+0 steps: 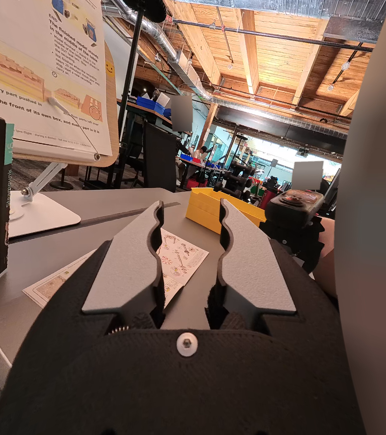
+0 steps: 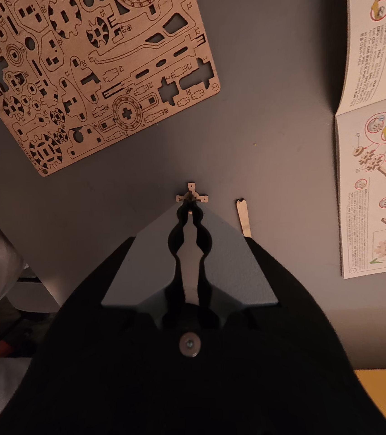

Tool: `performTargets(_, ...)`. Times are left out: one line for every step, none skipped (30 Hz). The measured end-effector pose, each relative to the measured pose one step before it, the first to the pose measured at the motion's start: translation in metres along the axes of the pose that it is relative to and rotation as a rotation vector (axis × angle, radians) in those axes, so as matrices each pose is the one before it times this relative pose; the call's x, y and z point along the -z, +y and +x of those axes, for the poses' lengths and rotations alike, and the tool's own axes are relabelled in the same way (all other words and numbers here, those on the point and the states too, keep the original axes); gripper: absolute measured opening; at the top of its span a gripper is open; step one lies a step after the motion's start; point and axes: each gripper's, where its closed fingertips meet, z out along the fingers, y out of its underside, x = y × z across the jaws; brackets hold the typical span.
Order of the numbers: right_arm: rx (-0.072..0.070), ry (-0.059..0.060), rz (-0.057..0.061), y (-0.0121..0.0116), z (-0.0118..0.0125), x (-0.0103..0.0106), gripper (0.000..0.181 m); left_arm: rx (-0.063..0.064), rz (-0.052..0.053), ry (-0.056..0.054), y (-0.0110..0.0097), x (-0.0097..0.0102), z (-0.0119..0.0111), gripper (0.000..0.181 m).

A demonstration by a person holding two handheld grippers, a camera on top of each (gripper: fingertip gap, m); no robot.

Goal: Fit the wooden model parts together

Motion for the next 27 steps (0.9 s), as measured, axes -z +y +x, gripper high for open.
performTargets(-0.0129, -0.0034, 0.0023, -0.00007, 0.00019, 0.00007, 0.002, -0.0002, 0.0007, 0.0001, -0.00012, 0.00004, 0.00001, 0.045)
performTargets(-0.0127, -0.002, 0.0028, -0.00043, 0.00038, -0.00001, 0.002, -0.0005, 0.0004, 0.0003, -0.00013, 0.00004, 0.00015, 0.045)
performTargets(-0.0137, -0.0033, 0.0023, -0.0001, 0.00017, -0.00002, 0.002, -0.0004, -0.0004, 0.0001, 0.00002, -0.0001, 0.0001, 0.045)
performTargets(-0.014, -0.0028, 0.0021, 0.00011, 0.00031, 0.00005, 0.002, -0.0001, -0.0002, 0.0003, 0.00007, 0.00001, 0.00013, 0.045)
performTargets(-0.0102, -0.0029, 0.0017, -0.00007, 0.00013, -0.00002, 0.001, 0.0003, 0.0002, 0.0006, 0.00006, 0.00001, 0.00007, 0.045)
performTargets(-0.007, 0.0025, 0.0014, -0.00007, 0.00071, 0.00015, 0.002, 0.0003, 0.0, 0.0004, 0.00005, -0.00011, 0.00016, 0.045)
performTargets(-0.0075, 0.0045, 0.0015, -0.00005, 0.00105, 0.00016, 0.002, 0.0, -0.0008, 0.0003, 0.00013, -0.00004, 0.00003, 0.045)
performTargets(-0.0054, -0.0019, 0.0009, -0.00004, 0.00001, 0.00004, 0.002, -0.0004, -0.0005, 0.0003, 0.00012, -0.00007, 0.00009, 0.045)
performTargets(0.0008, -0.0005, 0.0005, -0.00001, 0.00006, -0.00001, 0.002, -0.0005, 0.0004, -0.0003, -0.00017, 0.00004, -0.00003, 0.045)
performTargets(-0.0003, -0.0003, -0.0007, 0.00012, -0.00005, -0.00005, 0.002, -0.0003, 0.0, -0.0005, 0.0, 0.0, -0.00009, 0.045)
performTargets(0.001, -0.0022, -0.0004, -0.00001, -0.00048, 0.00019, 0.002, 0.0002, -0.0004, -0.0004, 0.00006, 0.00003, -0.00004, 0.045)
performTargets(0.001, -0.0027, 0.0009, -0.00011, -0.00062, 0.0001, 0.002, 0.0009, -0.0004, 0.0003, 0.0001, -0.00003, -0.00012, 0.046)
performTargets(-0.0009, 0.0054, -0.0003, -0.00005, 0.00059, 0.0002, 0.002, 0.001, 0.0001, 0.0002, 0.00004, 0.00002, -0.00003, 0.045)
performTargets(-0.0011, 0.0027, 0.001, -0.00006, 0.00028, 0.00025, 0.001, 0.0, 0.0007, -0.0003, -0.00016, 0.00005, -0.00012, 0.045)
performTargets(-0.0009, -0.0023, 0.0, 0.00004, -0.00047, 0.0002, 0.002, -0.0007, 0.0001, 0.0003, 0.00002, -0.00001, 0.00008, 0.045)
performTargets(-0.0006, 0.0041, -0.0011, 0.00027, 0.00053, 0.0002, 0.001, -0.0006, -0.001, 0.0004, 0.00011, -0.00005, 0.00012, 0.045)
performTargets(-0.001, 0.0032, 0.0037, -0.00053, 0.00044, 0.00047, 0.001, -0.0003, -0.001, -0.0001, 0.00019, -0.00004, 0.00004, 0.046)
performTargets(-0.0022, -0.0029, 0.0033, -0.00049, -0.00037, 0.0001, 0.001, -0.0001, 0.0003, 0.0002, -0.00005, -0.00002, 0.00002, 0.045)
performTargets(-0.0012, 0.0024, -0.0035, 0.00043, 0.00044, -0.00036, 0.002, 0.0001, 0.0007, 0.0001, -0.00012, 0.00004, 0.00003, 0.045)
performTargets(-0.0013, 0.0022, -0.0002, -0.00005, 0.00044, -0.00018, 0.002, 0.0, 0.0, -0.0002, -0.00003, 0.00001, -0.00012, 0.045)
performTargets(0.0002, -0.0005, -0.0002, -0.00001, -0.00013, -0.00011, 0.002, 0.0002, -0.0004, -0.0001, 0.00002, 0.00003, -0.00009, 0.045)
performTargets(0.0014, 0.0005, -0.0017, 0.00014, -0.00003, -0.00033, 0.002, 0.0004, 0.0006, -0.0002, -0.00004, 0.00009, -0.00011, 0.045)
performTargets(-0.0008, 0.0005, -0.0003, -0.00005, 0.00001, -0.0002, 0.002, 0.0004, 0.0009, -0.0001, -0.00018, 0.00004, -0.00006, 0.045)
performTargets(0.0, 0.001, -0.0014, 0.00004, 0.00007, -0.00014, 0.002, 0.0005, -0.0002, 0.0005, 0.00015, -0.00006, 0.00006, 0.046)
performTargets(-0.0013, 0.0038, 0.0007, -0.00005, 0.00036, 0.00016, 0.001, 0.0001, -0.0007, 0.0003, 0.00012, -0.00005, 0.00003, 0.046)
performTargets(-0.0041, 0.0063, -0.0024, 0.00044, 0.00106, -0.00006, 0.002, -0.0006, -0.0005, 0.0002, 0.00016, -0.00008, 0.00016, 0.046)
performTargets(-0.0017, 0.0001, -0.0017, 0.00018, 0.00008, -0.00048, 0.002, -0.0007, -0.0001, 0.0005, -0.00004, -0.00002, 0.00015, 0.046)
